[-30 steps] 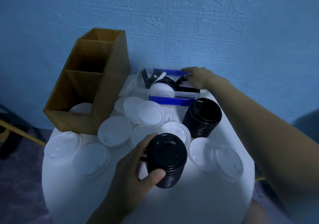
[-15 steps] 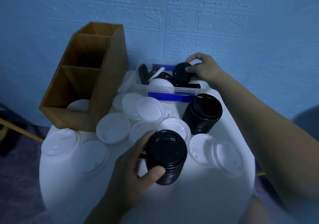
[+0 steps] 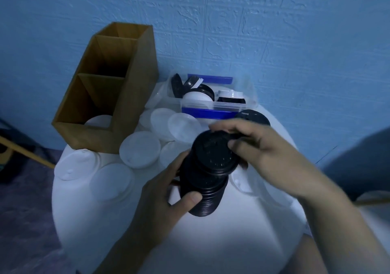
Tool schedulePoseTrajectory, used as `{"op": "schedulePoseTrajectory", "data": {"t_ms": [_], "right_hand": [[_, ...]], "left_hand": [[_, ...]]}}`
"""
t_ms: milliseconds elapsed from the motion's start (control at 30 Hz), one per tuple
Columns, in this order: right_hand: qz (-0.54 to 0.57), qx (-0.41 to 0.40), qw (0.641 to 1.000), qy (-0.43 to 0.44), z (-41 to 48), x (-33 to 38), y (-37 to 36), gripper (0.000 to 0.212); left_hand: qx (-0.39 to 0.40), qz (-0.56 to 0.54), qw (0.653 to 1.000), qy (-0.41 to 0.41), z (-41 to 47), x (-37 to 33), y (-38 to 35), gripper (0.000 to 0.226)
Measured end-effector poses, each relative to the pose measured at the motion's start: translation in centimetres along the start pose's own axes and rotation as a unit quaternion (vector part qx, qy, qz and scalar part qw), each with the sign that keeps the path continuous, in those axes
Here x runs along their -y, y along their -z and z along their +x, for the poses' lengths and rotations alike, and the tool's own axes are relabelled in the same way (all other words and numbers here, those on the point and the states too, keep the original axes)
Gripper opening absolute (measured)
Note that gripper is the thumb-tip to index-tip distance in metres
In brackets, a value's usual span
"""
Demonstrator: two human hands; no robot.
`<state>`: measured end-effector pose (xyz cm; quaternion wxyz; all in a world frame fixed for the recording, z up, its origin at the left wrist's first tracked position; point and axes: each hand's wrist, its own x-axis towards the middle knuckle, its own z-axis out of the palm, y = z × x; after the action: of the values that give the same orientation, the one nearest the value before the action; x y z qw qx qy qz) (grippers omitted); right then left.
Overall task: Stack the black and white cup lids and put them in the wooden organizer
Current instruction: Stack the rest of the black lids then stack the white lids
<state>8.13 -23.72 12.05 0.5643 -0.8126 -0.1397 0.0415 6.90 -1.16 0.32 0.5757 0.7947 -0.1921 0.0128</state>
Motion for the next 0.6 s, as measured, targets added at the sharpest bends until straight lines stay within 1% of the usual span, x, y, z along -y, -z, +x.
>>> {"op": "schedulePoseTrajectory", "data": {"t_ms": [67,100,200,233,300,400,500,600], "right_hand": [[-0.029,-0.038,0.999,-0.009,-1.4,-1.3,-1.4,0.031],[-0.045,-0.051,0.998,-0.014,-2.0,-1.6,-1.9,0.034],[-0.094,-0.060,0.994,-0.014,-2.9,-1.8,-2.8,0.065],[-0.111,-0.058,0.992,-0.009,-3.1,-1.7,-3.0,0.071],[-0.141,-0.051,0.989,-0.004,-3.2,-1.6,-3.1,0.074],[-0.171,-0.016,0.984,-0.038,-2.9,-0.9,-2.9,0.085],[-0.217,0.033,0.975,-0.039,-2.4,-0.2,-2.8,0.079],[-0.233,0.048,0.971,-0.032,-2.2,-0.1,-2.8,0.074]], "left_hand": [[-0.002,0.004,1.000,-0.002,0.0,0.0,0.1,0.074],[-0.004,0.005,1.000,-0.003,0.0,0.0,0.1,0.074],[-0.011,0.006,1.000,-0.005,0.0,-0.2,0.1,0.076],[-0.013,0.009,1.000,-0.007,0.0,-0.2,0.1,0.077],[-0.012,0.016,1.000,-0.007,0.0,-0.2,0.1,0.077],[-0.015,0.020,1.000,-0.004,0.1,-0.4,0.1,0.071],[-0.004,0.015,1.000,0.002,0.0,-0.6,0.0,0.072],[0.011,0.009,1.000,0.012,-0.2,-0.6,0.0,0.077]]}}
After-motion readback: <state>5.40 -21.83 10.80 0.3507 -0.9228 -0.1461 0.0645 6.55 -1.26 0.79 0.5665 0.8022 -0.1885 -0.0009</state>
